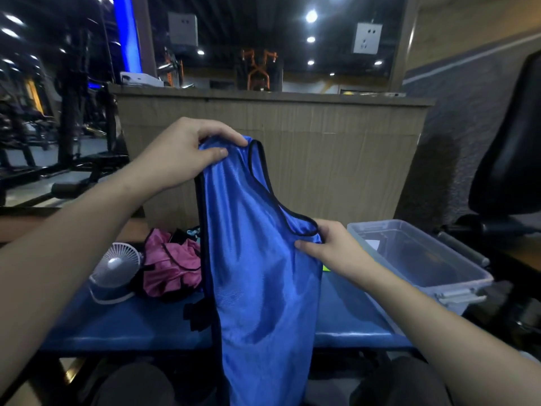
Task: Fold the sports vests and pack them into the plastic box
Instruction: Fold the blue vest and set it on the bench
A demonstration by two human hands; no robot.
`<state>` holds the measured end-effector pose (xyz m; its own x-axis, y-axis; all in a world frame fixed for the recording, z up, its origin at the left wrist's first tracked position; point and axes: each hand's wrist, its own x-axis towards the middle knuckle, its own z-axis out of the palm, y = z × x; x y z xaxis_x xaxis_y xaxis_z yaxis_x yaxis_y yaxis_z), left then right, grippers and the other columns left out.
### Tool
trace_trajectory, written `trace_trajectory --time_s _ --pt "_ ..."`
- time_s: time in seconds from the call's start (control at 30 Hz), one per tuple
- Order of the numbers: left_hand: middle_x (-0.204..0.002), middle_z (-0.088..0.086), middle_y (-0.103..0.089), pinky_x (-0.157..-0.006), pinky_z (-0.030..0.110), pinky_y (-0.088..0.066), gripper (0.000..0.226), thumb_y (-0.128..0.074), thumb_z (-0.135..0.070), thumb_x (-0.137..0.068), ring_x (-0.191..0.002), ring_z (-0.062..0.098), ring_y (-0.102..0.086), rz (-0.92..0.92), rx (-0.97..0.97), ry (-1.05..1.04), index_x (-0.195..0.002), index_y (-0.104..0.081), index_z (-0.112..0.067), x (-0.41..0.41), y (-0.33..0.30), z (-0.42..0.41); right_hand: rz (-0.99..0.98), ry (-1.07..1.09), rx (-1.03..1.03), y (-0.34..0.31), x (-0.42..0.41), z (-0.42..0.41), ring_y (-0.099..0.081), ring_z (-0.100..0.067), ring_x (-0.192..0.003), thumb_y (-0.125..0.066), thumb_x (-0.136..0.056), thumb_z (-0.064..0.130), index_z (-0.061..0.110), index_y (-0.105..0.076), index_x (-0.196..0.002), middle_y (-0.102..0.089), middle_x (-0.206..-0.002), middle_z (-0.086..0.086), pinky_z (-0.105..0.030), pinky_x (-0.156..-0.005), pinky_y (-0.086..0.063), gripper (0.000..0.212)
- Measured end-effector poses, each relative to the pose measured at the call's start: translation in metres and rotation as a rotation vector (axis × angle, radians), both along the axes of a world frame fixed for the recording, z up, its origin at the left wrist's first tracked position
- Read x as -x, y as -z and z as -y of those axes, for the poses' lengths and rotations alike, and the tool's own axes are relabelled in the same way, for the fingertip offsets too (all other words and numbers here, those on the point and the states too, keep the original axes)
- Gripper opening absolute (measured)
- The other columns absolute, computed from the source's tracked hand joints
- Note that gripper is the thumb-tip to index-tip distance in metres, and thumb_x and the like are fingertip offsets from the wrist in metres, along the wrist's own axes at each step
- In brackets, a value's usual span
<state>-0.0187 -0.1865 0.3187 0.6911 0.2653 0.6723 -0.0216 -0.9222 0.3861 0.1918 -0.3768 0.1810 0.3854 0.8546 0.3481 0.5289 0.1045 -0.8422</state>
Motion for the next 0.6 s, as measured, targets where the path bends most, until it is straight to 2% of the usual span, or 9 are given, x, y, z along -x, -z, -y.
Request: trace_trajectory --time_s 0.13,0.23,0.37,0.47,0.6 --pt "-0.112 -0.023 -0.068 -0.095 0.012 -0.044 0.032 -0.064 -0.007 -0.094 -0.108 -0.015 -0.057 -0.033 -0.03 -0.041 -0.111 -0.074 -0.033 -0.024 -0.018 -0.022 0.017 0.028 -0.022 -0.012 -0.018 -0.023 -0.07 -0.02 -0.105 -0.064 -0.088 0.007 0.018 -0.072 -0.107 -0.074 -0.109 -0.008 -0.054 -0.095 -0.053 0.023" --pt "-0.111 -0.026 -0.066 -0.092 0.006 -0.042 0.033 -0.064 -0.006 -0.095 -0.105 -0.02 -0.055 -0.041 -0.033 -0.055 -0.11 -0.073 -0.035 -0.049 -0.03 -0.045 0.004 0.04 -0.028 -0.023 -0.036 -0.044 -0.068 -0.011 -0.095 -0.063 -0.09 0.003 0.017 -0.073 -0.107 -0.075 -0.109 -0.006 -0.05 -0.095 -0.053 0.024" --pt "-0.114 -0.023 -0.068 -0.097 0.022 -0.047 0.034 -0.064 -0.009 -0.095 -0.11 -0.008 -0.059 -0.029 -0.015 -0.063 -0.109 -0.074 -0.037 -0.084 -0.041 -0.08 0.02 0.086 -0.039 -0.035 -0.072 -0.081 -0.068 -0.011 -0.096 -0.064 -0.088 0.004 0.018 -0.073 -0.105 -0.075 -0.107 -0.005 -0.051 -0.094 -0.053 0.023" --pt "-0.114 -0.023 -0.068 -0.096 0.022 -0.047 0.032 -0.064 -0.01 -0.095 -0.109 -0.007 -0.059 -0.024 -0.016 -0.074 -0.11 -0.074 -0.037 -0.112 -0.047 -0.107 0.034 0.144 -0.071 -0.039 -0.105 -0.114 -0.066 -0.008 -0.09 -0.067 -0.089 0.008 0.022 -0.073 -0.102 -0.076 -0.103 -0.002 -0.049 -0.091 -0.055 0.02" --pt "-0.114 -0.024 -0.067 -0.098 0.022 -0.046 0.032 -0.064 -0.01 -0.095 -0.111 -0.006 -0.059 -0.025 -0.026 -0.092 -0.11 -0.074 -0.038 -0.148 -0.047 -0.144 -0.004 0.171 -0.104 -0.037 -0.144 -0.16 -0.067 -0.003 -0.086 -0.066 -0.09 0.003 0.021 -0.073 -0.099 -0.077 -0.098 0.005 -0.039 -0.088 -0.055 0.021"
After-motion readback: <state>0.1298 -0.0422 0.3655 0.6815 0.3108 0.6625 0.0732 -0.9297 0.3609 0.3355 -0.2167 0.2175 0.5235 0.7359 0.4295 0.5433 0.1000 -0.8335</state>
